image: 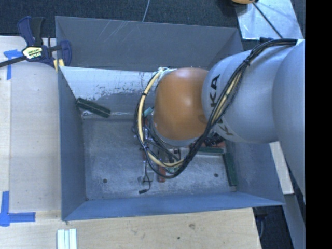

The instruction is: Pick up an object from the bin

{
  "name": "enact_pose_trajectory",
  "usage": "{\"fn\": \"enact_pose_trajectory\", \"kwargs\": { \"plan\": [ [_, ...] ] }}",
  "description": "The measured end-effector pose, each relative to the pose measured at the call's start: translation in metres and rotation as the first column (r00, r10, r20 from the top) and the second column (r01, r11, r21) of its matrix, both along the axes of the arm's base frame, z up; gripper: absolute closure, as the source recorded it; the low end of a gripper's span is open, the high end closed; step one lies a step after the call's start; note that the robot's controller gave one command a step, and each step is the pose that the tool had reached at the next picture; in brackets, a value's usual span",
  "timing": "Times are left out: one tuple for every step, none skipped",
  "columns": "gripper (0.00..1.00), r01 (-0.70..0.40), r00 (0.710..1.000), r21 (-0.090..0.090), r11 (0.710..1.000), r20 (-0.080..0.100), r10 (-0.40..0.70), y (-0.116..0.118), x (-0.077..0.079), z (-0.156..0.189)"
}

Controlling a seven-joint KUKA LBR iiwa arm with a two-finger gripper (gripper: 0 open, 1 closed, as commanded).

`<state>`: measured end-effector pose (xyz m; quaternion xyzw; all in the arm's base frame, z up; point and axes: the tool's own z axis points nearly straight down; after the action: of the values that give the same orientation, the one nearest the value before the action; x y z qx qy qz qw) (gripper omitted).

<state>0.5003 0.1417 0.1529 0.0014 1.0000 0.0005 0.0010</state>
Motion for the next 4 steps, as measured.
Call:
{"fn": "enact_pose_trajectory", "kwargs": {
  "plan": [
    [0.0, 0.0, 1.0, 0.0, 1.0, 0.0, 0.0, 0.0, 0.0, 0.0],
    [0.0, 0.105, 0.994, -0.001, 0.994, -0.002, -0.105, -0.076, 0.0, -0.058],
    [0.0, 0.131, 0.991, -0.004, 0.991, -0.005, -0.131, -0.085, 0.001, -0.064],
    [0.0, -0.047, 0.999, -0.001, 0.999, -0.001, 0.047, -0.084, 0.01, -0.03]
  ]
}}
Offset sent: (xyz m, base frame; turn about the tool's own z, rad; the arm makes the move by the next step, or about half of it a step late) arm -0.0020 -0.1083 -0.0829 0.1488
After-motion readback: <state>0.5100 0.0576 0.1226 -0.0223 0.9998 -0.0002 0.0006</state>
